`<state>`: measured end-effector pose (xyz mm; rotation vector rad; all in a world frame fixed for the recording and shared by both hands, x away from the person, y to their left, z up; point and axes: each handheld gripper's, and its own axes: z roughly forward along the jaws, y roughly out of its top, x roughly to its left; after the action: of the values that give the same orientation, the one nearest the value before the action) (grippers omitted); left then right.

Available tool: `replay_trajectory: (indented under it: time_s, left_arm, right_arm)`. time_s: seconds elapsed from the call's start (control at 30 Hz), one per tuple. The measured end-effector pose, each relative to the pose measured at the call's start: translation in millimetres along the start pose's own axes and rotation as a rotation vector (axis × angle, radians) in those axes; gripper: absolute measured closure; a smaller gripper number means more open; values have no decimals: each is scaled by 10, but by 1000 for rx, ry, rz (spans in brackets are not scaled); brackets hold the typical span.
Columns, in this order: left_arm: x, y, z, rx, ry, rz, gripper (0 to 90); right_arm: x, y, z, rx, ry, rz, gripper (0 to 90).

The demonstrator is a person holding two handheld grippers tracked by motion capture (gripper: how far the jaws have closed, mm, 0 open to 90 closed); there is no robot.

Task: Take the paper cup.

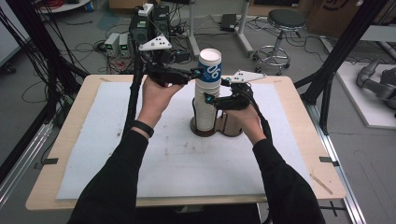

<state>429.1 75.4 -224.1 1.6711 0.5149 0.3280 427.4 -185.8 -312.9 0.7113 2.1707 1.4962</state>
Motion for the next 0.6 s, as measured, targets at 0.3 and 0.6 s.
replay_trajectory:
  time_s: [0.3,0.6]
  left_arm:
    - [84,134,257,39,-12,-12,149]
    - [111,171,382,47,-59,-21,236]
  right_arm:
    - [4,-1,8,-4,1,0,156]
    - [-3,-1,1,-2,1,-2,157]
